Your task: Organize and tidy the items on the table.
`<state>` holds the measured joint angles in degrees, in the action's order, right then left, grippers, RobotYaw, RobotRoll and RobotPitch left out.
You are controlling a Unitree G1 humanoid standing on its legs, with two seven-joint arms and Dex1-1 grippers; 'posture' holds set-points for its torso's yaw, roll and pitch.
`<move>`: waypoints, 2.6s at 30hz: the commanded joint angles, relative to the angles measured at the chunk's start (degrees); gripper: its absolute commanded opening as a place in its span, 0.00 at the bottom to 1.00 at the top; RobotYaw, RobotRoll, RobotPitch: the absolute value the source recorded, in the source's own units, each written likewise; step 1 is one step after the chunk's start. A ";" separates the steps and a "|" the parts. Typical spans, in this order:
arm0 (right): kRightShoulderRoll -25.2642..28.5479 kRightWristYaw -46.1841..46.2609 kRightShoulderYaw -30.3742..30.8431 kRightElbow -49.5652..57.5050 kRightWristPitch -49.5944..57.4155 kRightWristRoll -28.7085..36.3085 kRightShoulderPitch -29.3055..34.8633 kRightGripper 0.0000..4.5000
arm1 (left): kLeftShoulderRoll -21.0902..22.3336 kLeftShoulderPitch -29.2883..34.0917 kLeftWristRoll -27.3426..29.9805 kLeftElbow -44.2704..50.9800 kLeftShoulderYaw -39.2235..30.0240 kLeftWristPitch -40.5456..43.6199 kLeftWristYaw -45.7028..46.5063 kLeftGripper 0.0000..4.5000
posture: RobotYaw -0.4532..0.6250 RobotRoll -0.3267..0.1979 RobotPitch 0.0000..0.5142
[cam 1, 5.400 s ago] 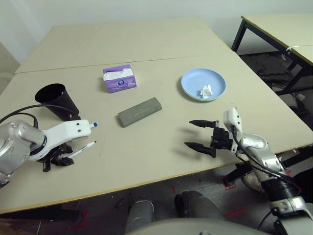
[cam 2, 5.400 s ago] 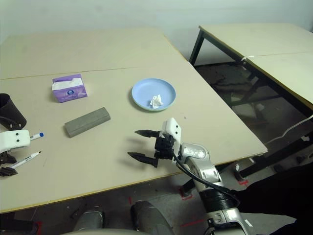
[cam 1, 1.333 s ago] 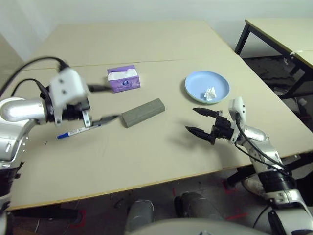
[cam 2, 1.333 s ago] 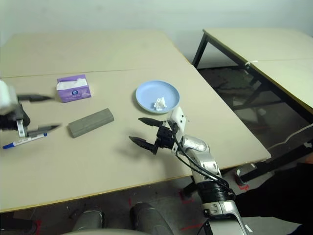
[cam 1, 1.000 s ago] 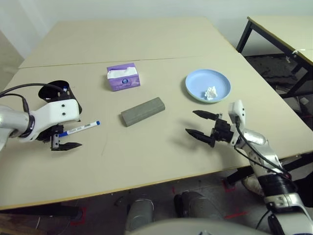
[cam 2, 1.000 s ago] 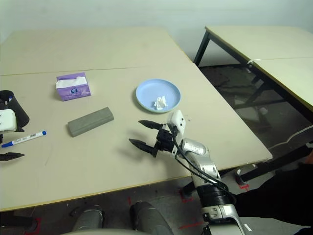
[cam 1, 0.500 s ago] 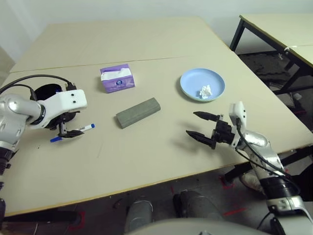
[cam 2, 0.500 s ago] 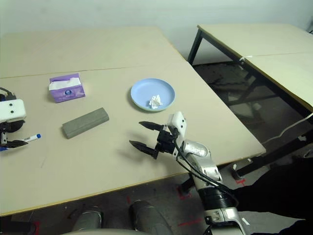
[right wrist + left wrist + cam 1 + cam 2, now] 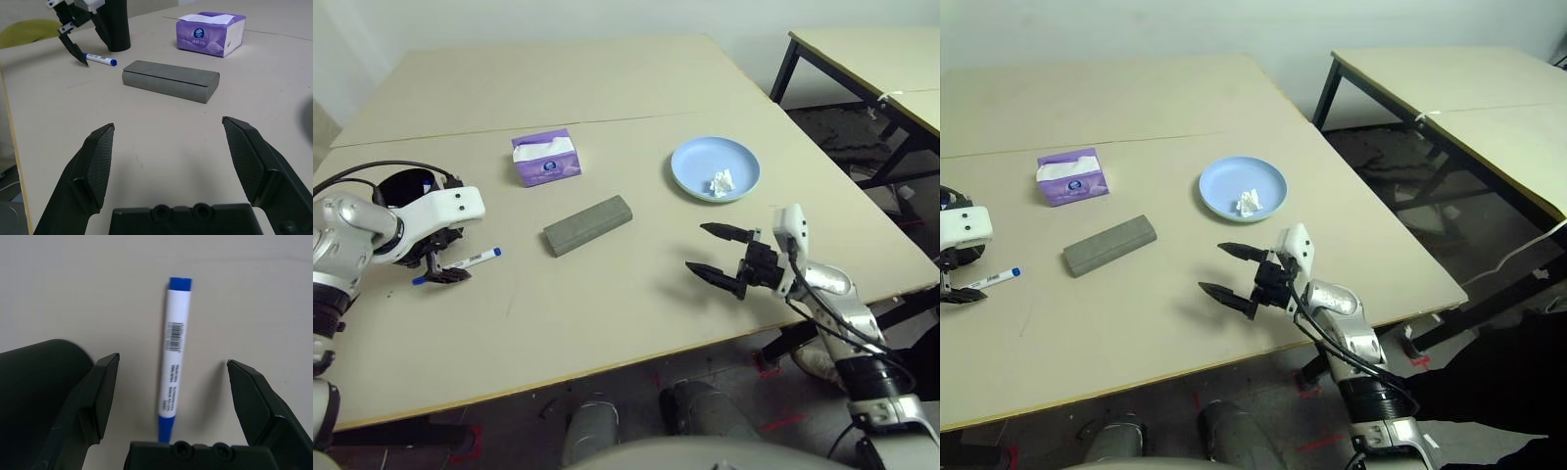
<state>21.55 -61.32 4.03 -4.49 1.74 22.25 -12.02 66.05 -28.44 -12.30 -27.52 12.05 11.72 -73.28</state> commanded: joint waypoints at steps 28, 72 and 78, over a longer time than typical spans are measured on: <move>0.58 0.43 0.90 0.90 0.69 -0.28 0.19 1.00 | -3.68 -3.90 -4.83 -7.51 2.30 -5.42 -0.06 0.72 | 0.35 0.62 0.12; -2.19 0.17 -0.68 -4.50 0.41 1.29 -2.41 1.00 | -18.22 6.90 40.61 25.11 -52.50 23.20 28.72 0.05 | 0.45 0.62 0.09; -2.06 -1.18 -0.76 -5.61 -0.15 0.85 -3.29 1.00 | -17.65 6.69 39.79 23.27 -56.42 16.69 37.94 0.05 | 0.47 0.62 0.09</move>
<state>19.29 -62.01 3.31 -9.48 2.16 22.97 -14.90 48.26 -21.56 28.41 -3.51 -43.88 30.13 -36.92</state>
